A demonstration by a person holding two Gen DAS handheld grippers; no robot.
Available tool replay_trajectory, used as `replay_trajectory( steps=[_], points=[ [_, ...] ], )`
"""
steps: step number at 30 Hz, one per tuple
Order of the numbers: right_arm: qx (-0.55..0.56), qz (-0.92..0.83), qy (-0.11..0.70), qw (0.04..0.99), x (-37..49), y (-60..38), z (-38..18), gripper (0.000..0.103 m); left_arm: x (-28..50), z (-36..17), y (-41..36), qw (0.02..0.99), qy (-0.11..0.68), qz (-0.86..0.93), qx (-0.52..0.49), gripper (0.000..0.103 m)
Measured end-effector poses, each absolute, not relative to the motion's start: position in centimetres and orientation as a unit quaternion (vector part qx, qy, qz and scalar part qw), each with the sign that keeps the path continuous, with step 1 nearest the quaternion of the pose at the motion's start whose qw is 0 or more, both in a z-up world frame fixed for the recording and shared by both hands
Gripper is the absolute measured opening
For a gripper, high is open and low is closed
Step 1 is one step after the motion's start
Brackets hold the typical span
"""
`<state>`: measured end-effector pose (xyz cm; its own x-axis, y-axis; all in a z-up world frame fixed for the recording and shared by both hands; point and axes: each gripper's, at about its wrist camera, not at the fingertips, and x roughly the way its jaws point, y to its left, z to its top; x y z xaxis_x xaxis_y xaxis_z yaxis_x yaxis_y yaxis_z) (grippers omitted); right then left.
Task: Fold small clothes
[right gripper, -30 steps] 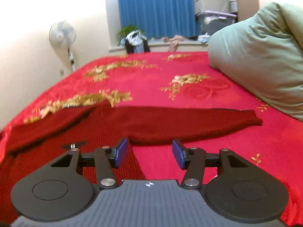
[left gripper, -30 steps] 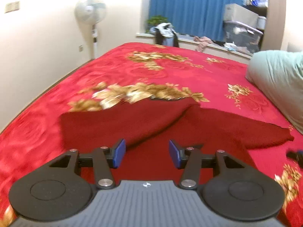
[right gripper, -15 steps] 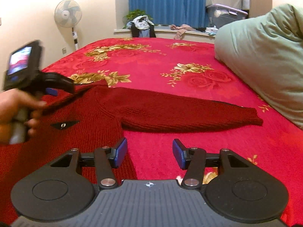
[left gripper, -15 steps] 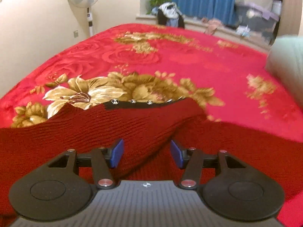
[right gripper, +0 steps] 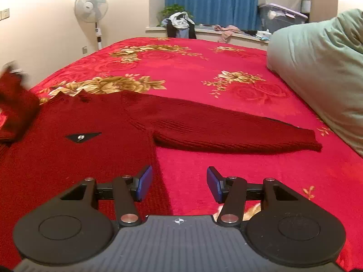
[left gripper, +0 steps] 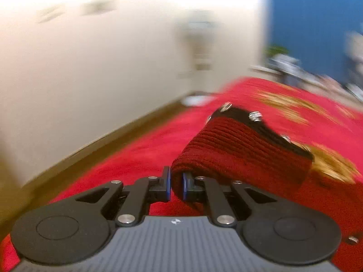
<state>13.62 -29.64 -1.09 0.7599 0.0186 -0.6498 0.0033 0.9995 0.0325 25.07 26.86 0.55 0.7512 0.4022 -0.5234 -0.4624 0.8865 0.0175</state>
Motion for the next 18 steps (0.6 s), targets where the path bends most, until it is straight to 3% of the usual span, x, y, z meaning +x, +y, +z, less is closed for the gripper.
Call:
replay_trajectory(
  steps=[3, 6, 9, 14, 18],
  points=[
    [0.011, 0.012, 0.349, 0.937, 13.1, -28.7, -1.2, 0.055, 19.2, -1.7, 38.4, 0.867, 0.284, 0.333, -0.240, 0.010],
    [-0.013, 0.021, 0.357, 0.934, 12.5, -27.0, -1.8, 0.055, 15.2, -4.6, 44.9, 0.804, 0.279, 0.358, -0.384, 0.012],
    [-0.034, 0.036, 0.368, 0.928, 12.0, -25.4, -2.4, 0.055, 14.3, -5.9, 47.5, 0.789, 0.288, 0.372, -0.395, 0.014],
    [-0.052, 0.043, 0.386, 0.920, 12.0, -23.9, -3.4, 0.055, 12.6, -8.3, 50.7, 0.743, 0.281, 0.359, -0.491, 0.037],
    [-0.068, 0.040, 0.403, 0.912, 12.1, -23.5, -4.7, 0.055, 13.4, -9.4, 51.7, 0.739, 0.288, 0.339, -0.507, 0.037]
  ],
)
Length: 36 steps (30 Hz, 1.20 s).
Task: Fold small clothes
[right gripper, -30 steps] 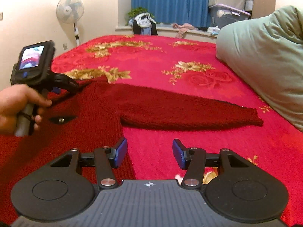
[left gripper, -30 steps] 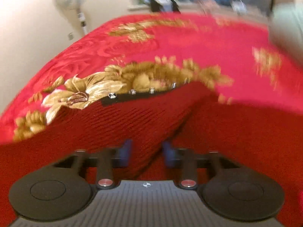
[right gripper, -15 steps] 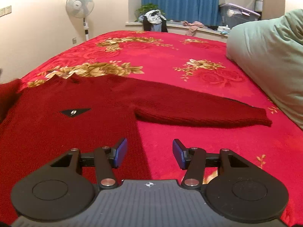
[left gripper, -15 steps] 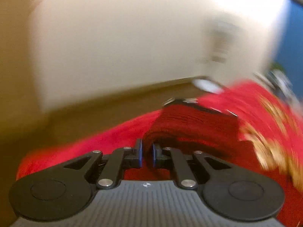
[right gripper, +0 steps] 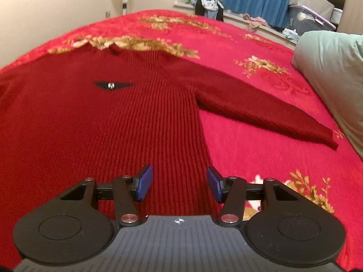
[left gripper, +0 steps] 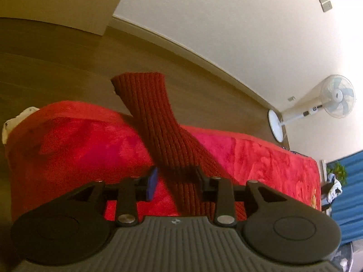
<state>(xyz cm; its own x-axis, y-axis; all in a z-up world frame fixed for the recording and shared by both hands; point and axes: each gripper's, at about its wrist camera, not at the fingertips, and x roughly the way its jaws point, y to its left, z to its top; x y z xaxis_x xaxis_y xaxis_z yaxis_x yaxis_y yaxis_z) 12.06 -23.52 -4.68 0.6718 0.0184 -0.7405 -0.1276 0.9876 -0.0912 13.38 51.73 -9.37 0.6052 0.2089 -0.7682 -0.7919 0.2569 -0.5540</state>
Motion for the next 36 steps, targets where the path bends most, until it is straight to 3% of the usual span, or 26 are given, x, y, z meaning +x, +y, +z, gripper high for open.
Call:
replay_trajectory(
  steps=[3, 6, 8, 10, 12, 13, 14, 15, 17, 19, 22, 24, 26, 29, 33, 35, 36],
  points=[
    [-0.071, 0.038, 0.413, 0.907, 12.2, -23.7, -5.4, 0.055, 13.4, -8.7, 51.5, 0.739, 0.283, 0.337, -0.510, 0.038],
    [-0.075, 0.040, 0.414, 0.906, 12.0, -23.6, -5.6, 0.055, 12.4, -6.9, 50.8, 0.742, 0.249, 0.339, -0.522, 0.049],
    [-0.080, 0.043, 0.413, 0.906, 11.9, -23.4, -5.7, 0.055, 12.3, -5.6, 50.1, 0.755, 0.229, 0.336, -0.514, 0.070],
    [-0.083, 0.046, 0.413, 0.906, 11.9, -23.4, -5.8, 0.055, 13.4, -5.3, 49.6, 0.765, 0.241, 0.335, -0.494, 0.079],
    [-0.087, 0.048, 0.413, 0.906, 11.9, -23.4, -5.8, 0.055, 15.1, -6.1, 49.2, 0.761, 0.298, 0.351, -0.458, 0.077],
    [-0.087, 0.048, 0.413, 0.905, 11.9, -23.4, -5.8, 0.055, 15.4, -6.8, 49.1, 0.751, 0.318, 0.366, -0.448, 0.071],
    [-0.086, 0.049, 0.413, 0.905, 11.9, -23.5, -5.8, 0.055, 15.6, -7.5, 49.1, 0.743, 0.326, 0.374, -0.450, 0.059],
    [-0.084, 0.049, 0.414, 0.905, 11.9, -23.6, -5.8, 0.055, 15.7, -7.7, 49.1, 0.742, 0.327, 0.381, -0.444, 0.055],
    [-0.084, 0.049, 0.414, 0.905, 11.9, -23.6, -5.8, 0.055, 16.2, -7.5, 49.1, 0.750, 0.332, 0.397, -0.412, 0.031],
    [-0.085, 0.049, 0.414, 0.905, 11.9, -23.7, -5.8, 0.055, 16.2, -7.7, 49.1, 0.746, 0.343, 0.406, -0.402, 0.019],
    [-0.088, 0.049, 0.414, 0.905, 11.9, -23.6, -5.8, 0.055, 15.2, -7.7, 49.1, 0.734, 0.334, 0.415, -0.422, 0.017],
    [-0.088, 0.049, 0.414, 0.904, 11.9, -23.6, -5.8, 0.055, 14.2, -7.2, 49.0, 0.726, 0.325, 0.414, -0.442, 0.026],
    [-0.089, 0.049, 0.415, 0.904, 11.9, -23.5, -5.9, 0.055, 13.7, -6.9, 48.5, 0.723, 0.330, 0.402, -0.455, 0.056],
    [-0.093, 0.048, 0.415, 0.904, 11.9, -23.3, -6.0, 0.055, 15.0, -7.9, 47.8, 0.727, 0.367, 0.361, -0.454, 0.057],
    [-0.095, 0.048, 0.414, 0.904, 11.9, -23.2, -6.0, 0.055, 15.7, -8.4, 48.1, 0.728, 0.361, 0.387, -0.436, 0.051],
    [-0.095, 0.048, 0.415, 0.904, 11.9, -23.2, -6.1, 0.055, 15.9, -8.5, 48.5, 0.731, 0.360, 0.398, -0.422, 0.017],
    [-0.094, 0.049, 0.415, 0.904, 11.9, -23.2, -6.1, 0.056, 16.4, -8.5, 48.5, 0.741, 0.363, 0.392, -0.407, 0.016]
  ],
)
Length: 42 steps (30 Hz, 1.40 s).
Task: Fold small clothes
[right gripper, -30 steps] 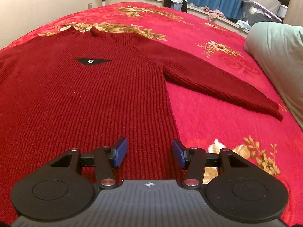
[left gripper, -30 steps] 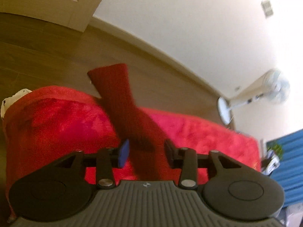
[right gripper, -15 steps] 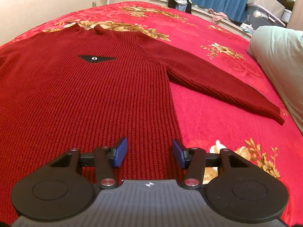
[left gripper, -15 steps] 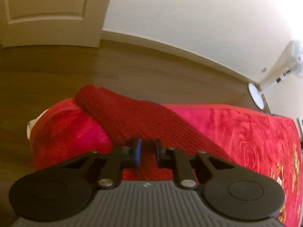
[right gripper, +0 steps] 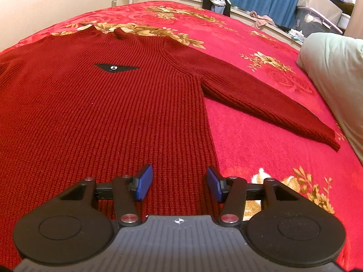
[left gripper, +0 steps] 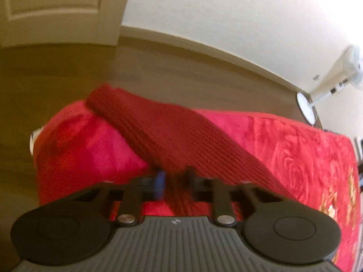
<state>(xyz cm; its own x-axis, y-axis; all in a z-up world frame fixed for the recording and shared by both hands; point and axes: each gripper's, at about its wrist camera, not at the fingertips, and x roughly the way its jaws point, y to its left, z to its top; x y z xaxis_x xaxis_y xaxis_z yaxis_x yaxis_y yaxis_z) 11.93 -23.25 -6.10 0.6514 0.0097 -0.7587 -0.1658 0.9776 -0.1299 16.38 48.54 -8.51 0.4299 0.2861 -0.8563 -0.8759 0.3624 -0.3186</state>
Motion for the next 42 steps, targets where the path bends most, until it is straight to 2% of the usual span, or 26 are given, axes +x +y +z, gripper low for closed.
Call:
replay_trajectory(
  steps=[3, 7, 9, 12, 14, 16, 21, 23, 25, 31, 35, 37, 42],
  points=[
    [-0.093, 0.049, 0.415, 0.904, 12.0, -23.3, -6.1, 0.056, 17.8, -6.9, 47.1, 0.794, 0.342, 0.385, -0.324, 0.012],
    [-0.090, 0.049, 0.416, 0.904, 12.0, -23.4, -6.1, 0.056, 18.7, -3.0, 44.3, 0.869, 0.259, 0.356, -0.225, 0.012],
    [-0.090, 0.049, 0.416, 0.904, 12.0, -23.4, -6.1, 0.056, 18.8, -3.4, 44.6, 0.863, 0.255, 0.364, -0.240, 0.014],
    [-0.086, 0.049, 0.417, 0.903, 12.0, -23.6, -6.0, 0.056, 17.9, -7.2, 47.5, 0.792, 0.309, 0.381, -0.364, 0.016],
    [-0.081, 0.049, 0.419, 0.903, 12.1, -23.7, -6.0, 0.056, 16.8, -9.3, 48.9, 0.748, 0.320, 0.386, -0.435, 0.025],
    [-0.080, 0.049, 0.420, 0.903, 12.2, -23.7, -5.9, 0.056, 16.5, -9.4, 49.4, 0.745, 0.313, 0.381, -0.449, 0.028],
    [-0.080, 0.048, 0.420, 0.903, 12.3, -23.7, -6.0, 0.056, 15.8, -9.0, 49.5, 0.733, 0.316, 0.412, -0.440, 0.028],
    [-0.081, 0.048, 0.420, 0.903, 12.3, -23.7, -6.0, 0.056, 15.9, -8.9, 49.5, 0.731, 0.322, 0.416, -0.434, 0.019],
    [-0.080, 0.048, 0.420, 0.903, 12.3, -23.7, -6.0, 0.056, 16.2, -8.4, 49.1, 0.741, 0.326, 0.419, -0.412, 0.013],
    [-0.081, 0.047, 0.419, 0.903, 12.3, -23.7, -6.1, 0.056, 17.5, -4.8, 46.8, 0.804, 0.280, 0.408, -0.331, 0.013],
    [-0.086, 0.047, 0.417, 0.904, 12.1, -23.6, -6.2, 0.056, 18.0, -6.7, 47.4, 0.761, 0.337, 0.425, -0.355, 0.013],
    [-0.084, 0.047, 0.418, 0.904, 12.2, -23.6, -6.2, 0.056, 17.9, -6.8, 47.7, 0.755, 0.340, 0.433, -0.357, 0.013],
    [-0.073, 0.043, 0.408, 0.909, 12.1, -23.6, -5.9, 0.055, 19.5, -3.5, 44.2, 0.824, 0.298, 0.400, -0.269, 0.013]
  ],
)
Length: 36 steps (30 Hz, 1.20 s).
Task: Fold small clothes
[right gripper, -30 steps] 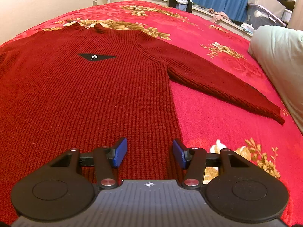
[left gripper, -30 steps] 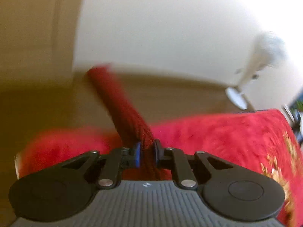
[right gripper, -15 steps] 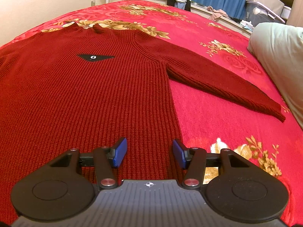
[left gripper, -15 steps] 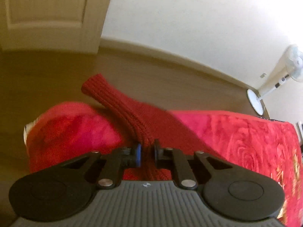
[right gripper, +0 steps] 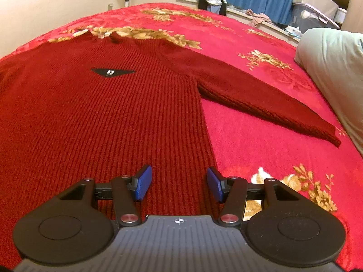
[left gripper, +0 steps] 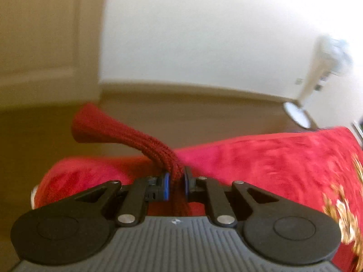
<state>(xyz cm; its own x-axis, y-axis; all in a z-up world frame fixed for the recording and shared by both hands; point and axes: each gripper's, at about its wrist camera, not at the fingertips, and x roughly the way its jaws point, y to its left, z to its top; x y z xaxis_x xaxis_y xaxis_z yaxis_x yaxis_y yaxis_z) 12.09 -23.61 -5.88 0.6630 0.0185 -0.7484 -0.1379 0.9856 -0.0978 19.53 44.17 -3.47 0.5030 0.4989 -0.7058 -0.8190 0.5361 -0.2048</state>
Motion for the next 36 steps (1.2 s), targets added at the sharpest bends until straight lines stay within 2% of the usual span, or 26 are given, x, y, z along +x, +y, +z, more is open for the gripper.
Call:
replay_trajectory(
  steps=[4, 8, 11, 12, 13, 14, 16, 18, 20, 22, 27, 32, 36],
  points=[
    [-0.057, 0.045, 0.370, 0.926, 11.4, -23.6, -4.9, 0.055, 21.9, -0.5, 37.8, 0.894, 0.260, 0.321, -0.172, 0.012],
    [-0.036, 0.033, 0.325, 0.944, 10.9, -24.1, -3.7, 0.053, 22.9, 2.4, 29.1, 0.961, 0.207, 0.166, -0.081, 0.012],
    [-0.016, 0.030, 0.304, 0.952, 10.7, -24.7, -3.1, 0.053, 23.2, 2.5, 22.7, 0.975, 0.216, 0.008, -0.055, 0.014],
    [-0.014, 0.028, 0.302, 0.953, 10.7, -24.8, -3.0, 0.053, 23.6, 1.9, 20.5, 0.968, 0.242, -0.054, -0.047, 0.017],
    [-0.014, 0.027, 0.301, 0.953, 10.7, -24.9, -3.2, 0.053, 24.1, 1.3, 18.7, 0.954, 0.276, -0.109, -0.036, 0.031],
    [-0.013, 0.027, 0.303, 0.952, 10.8, -24.9, -3.2, 0.053, 24.5, 0.6, 17.0, 0.939, 0.308, -0.154, -0.020, 0.038],
    [-0.011, 0.032, 0.313, 0.949, 10.8, -24.9, -3.5, 0.053, 24.6, 0.0, 15.1, 0.934, 0.313, -0.170, 0.022, 0.038],
    [-0.018, 0.031, 0.323, 0.946, 10.9, -24.8, -3.7, 0.053, 24.9, 0.5, 16.3, 0.942, 0.301, -0.152, 0.005, 0.039],
    [-0.023, 0.030, 0.324, 0.945, 11.0, -24.8, -3.7, 0.053, 25.8, 0.7, 19.4, 0.946, 0.302, -0.106, -0.056, 0.046],
    [-0.019, 0.027, 0.325, 0.945, 11.1, -25.1, -3.7, 0.053, 26.7, 0.6, 21.7, 0.944, 0.314, -0.039, -0.094, 0.046],
    [-0.004, 0.008, 0.337, 0.941, 11.7, -25.6, -4.5, 0.051, 28.7, -2.2, 27.2, 0.895, 0.405, 0.163, -0.093, 0.049],
    [0.056, 0.011, 0.344, 0.937, 11.5, -26.6, -4.8, 0.029, 28.9, -1.7, 30.0, 0.887, 0.407, 0.169, -0.134, 0.049],
    [0.091, 0.026, 0.343, 0.935, 10.9, -26.5, -3.6, 0.029, 28.8, -1.4, 31.1, 0.883, 0.408, 0.162, -0.165, 0.049]
  ],
)
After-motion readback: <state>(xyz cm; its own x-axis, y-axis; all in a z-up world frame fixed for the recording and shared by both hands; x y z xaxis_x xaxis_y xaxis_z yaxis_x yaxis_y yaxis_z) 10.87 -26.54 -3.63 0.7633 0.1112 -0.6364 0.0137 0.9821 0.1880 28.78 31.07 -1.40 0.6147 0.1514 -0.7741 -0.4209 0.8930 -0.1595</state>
